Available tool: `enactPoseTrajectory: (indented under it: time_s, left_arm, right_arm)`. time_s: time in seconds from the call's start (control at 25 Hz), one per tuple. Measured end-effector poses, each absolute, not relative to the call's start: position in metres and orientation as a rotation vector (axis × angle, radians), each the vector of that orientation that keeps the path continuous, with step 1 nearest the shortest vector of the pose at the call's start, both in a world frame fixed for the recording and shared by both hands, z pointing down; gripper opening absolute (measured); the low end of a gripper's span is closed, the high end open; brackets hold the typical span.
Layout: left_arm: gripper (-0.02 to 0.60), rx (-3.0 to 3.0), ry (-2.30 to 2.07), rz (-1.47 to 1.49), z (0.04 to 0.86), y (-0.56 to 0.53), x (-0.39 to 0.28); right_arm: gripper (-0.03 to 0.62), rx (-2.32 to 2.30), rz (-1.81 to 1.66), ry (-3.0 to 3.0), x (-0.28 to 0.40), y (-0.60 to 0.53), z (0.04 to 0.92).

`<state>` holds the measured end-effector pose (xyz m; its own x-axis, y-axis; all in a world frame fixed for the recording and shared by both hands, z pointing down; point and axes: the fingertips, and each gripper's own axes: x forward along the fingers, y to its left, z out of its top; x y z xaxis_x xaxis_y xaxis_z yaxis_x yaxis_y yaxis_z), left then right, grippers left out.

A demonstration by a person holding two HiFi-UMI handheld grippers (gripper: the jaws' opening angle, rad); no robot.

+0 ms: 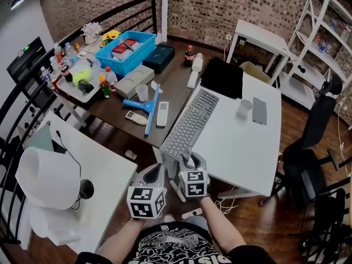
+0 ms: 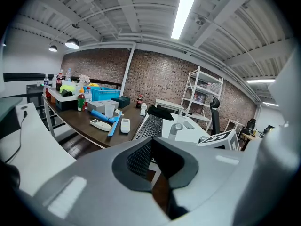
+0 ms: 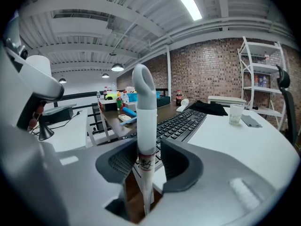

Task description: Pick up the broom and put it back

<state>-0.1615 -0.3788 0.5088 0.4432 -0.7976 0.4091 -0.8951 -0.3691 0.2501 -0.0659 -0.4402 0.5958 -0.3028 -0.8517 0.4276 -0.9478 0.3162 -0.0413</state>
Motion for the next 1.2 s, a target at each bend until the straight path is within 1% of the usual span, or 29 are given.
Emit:
enactPoseTrajectory:
  time_s: [0.08,0.64,0.96,1.12,1.2]
  left_arm:
    - [0.005,2.265,-1.426,0.304,0.509,-0.376,-0.160]
    - [0.005,2.242,-1.458,0.276,0.501,-0.340,-0.140]
    - [0.005,2.217,-1.482,0.298,0.502,-0.308,-0.112]
    - [0.005,2.236,-1.491,0.285,0.494,-0.291,-0.094]
    - [0.005,2.236,-1.498,0.274,0.493,-0.285,-0.086]
  right_arm:
    - [0.140,1.603,0.415,-2.278,-0.067,-0.438,0.593]
    - [0.138,1.575,0.367,-2.349,-0.056,-0.384,0.556]
    - [0.061,1.543,0.307,-2.403,-0.042,-0.335,0.524]
    - [0.004,1.548,0.289,-2.444,-0.030,-0.314,0.503]
    - [0.000,1.535,0.269,-2.462,-0.027,-0.303,0.496]
